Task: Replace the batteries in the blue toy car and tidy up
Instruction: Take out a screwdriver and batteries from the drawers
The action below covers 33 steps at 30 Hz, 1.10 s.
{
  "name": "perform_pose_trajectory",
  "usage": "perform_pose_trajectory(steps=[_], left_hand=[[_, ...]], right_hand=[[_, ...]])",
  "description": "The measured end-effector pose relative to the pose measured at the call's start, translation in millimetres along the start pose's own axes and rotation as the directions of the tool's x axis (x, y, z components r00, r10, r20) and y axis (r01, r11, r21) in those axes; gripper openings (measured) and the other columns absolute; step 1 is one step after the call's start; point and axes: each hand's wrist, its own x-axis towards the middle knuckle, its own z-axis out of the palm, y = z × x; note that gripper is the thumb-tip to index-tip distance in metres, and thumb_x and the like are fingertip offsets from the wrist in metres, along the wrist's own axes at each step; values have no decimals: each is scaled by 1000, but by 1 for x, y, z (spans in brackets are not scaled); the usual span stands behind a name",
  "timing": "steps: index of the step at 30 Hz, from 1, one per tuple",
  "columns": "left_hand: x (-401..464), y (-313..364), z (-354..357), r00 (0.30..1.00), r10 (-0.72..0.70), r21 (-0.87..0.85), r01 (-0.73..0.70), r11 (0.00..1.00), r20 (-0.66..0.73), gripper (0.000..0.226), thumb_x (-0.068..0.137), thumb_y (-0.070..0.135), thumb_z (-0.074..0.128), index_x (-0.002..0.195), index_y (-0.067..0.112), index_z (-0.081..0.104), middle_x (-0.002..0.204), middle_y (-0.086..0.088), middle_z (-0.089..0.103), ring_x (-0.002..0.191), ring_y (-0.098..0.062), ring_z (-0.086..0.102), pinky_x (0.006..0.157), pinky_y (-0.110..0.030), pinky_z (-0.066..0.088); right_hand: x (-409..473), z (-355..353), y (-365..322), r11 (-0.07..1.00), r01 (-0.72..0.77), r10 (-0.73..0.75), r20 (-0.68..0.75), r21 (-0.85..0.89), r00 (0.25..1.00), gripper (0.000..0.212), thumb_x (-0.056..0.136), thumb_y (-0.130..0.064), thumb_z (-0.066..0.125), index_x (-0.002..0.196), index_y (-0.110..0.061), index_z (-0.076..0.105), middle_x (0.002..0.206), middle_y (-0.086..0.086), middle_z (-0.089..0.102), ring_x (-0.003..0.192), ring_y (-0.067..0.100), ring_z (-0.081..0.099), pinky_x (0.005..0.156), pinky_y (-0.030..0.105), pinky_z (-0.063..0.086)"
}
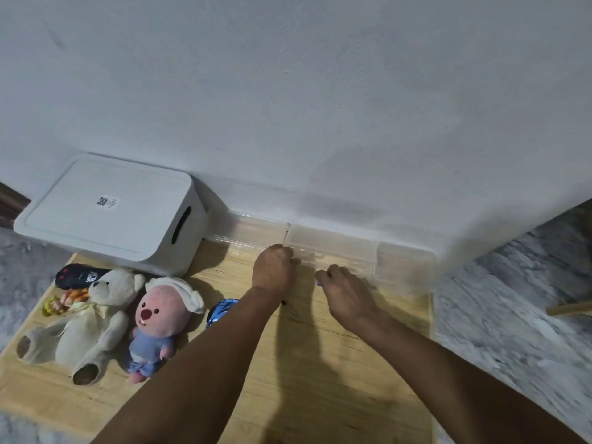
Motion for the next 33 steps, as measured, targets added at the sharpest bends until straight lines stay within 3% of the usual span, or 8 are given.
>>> perform_pose_trajectory(steps=[2, 5, 8, 12, 16, 21, 26, 33], left_hand=[[0, -3, 1, 1000, -10, -71, 10, 997, 2, 18, 91, 14, 59, 80, -1, 63, 92, -18, 63, 91, -34, 60, 72, -31, 40], [-6, -6, 1, 1000, -5, -117, 2, 993, -24, 25, 89, 11, 60, 110, 3, 69, 103, -14, 67, 99, -29, 62, 83, -31, 46], [-13, -6, 0, 997, -24, -161, 11, 987, -79, 28, 88, 14, 61, 114, 6, 67, 105, -11, 70, 97, -26, 64, 83, -31, 50], [-23, -5, -1, 974, -20, -145, -14, 989, -225, 24, 85, 10, 62, 110, 7, 64, 103, -8, 68, 93, -27, 63, 74, -36, 52], [-26, -6, 3, 914, 237, 22, -244, 970, -328, 46, 70, -2, 70, 115, 3, 61, 112, -16, 62, 102, -33, 60, 76, -42, 55], [-27, -6, 5, 934, 356, 270, -335, 903, -31, 63, 87, 9, 54, 147, 14, 36, 157, -9, 30, 146, -28, 24, 119, -46, 20], [-30, -7, 8, 951, 229, 409, -298, 863, 208, 70, 95, 19, 41, 155, 17, 5, 164, -4, -5, 151, -24, -9, 121, -50, 1], [-32, -5, 9, 940, 170, 471, -299, 830, 297, 83, 92, 19, 45, 154, 15, -9, 162, -6, -19, 148, -26, -21, 116, -60, -7]], right_hand=[[-2, 11, -4, 1000, -19, 19, 12, -16, 1000, 55, 82, 11, 44, 133, -11, 48, 123, 13, 52, 113, 31, 49, 88, 38, 42], [-2, 23, 1, 999, -39, 39, -12, -18, 999, 57, 82, 11, 44, 134, -12, 47, 125, 12, 51, 115, 31, 48, 91, 38, 43], [-2, 32, 4, 998, -51, 49, -67, -26, 997, 56, 81, 9, 47, 132, -11, 50, 124, 12, 52, 114, 31, 48, 90, 39, 45], [-2, 37, 6, 996, -86, 81, -136, -31, 987, 46, 73, 4, 69, 115, -12, 62, 106, 10, 62, 96, 30, 58, 70, 37, 53], [-7, 36, 8, 996, -93, 91, -160, -7, 983, 45, 55, -1, 85, 95, -14, 69, 88, 4, 66, 80, 25, 63, 53, 27, 51], [-9, 42, 15, 996, -91, 91, -240, 14, 966, 26, 67, -10, 83, 89, -13, 70, 86, 4, 68, 78, 28, 64, 56, 32, 53], [-12, 44, 16, 981, -170, 135, -294, -98, 946, 29, 67, -13, 83, 93, -10, 71, 82, 8, 67, 76, 28, 60, 62, 35, 52], [-14, 46, 14, 980, -189, 166, -265, -60, 950, 49, 56, -9, 90, 102, -11, 71, 88, 7, 69, 75, 28, 64, 52, 33, 54]])
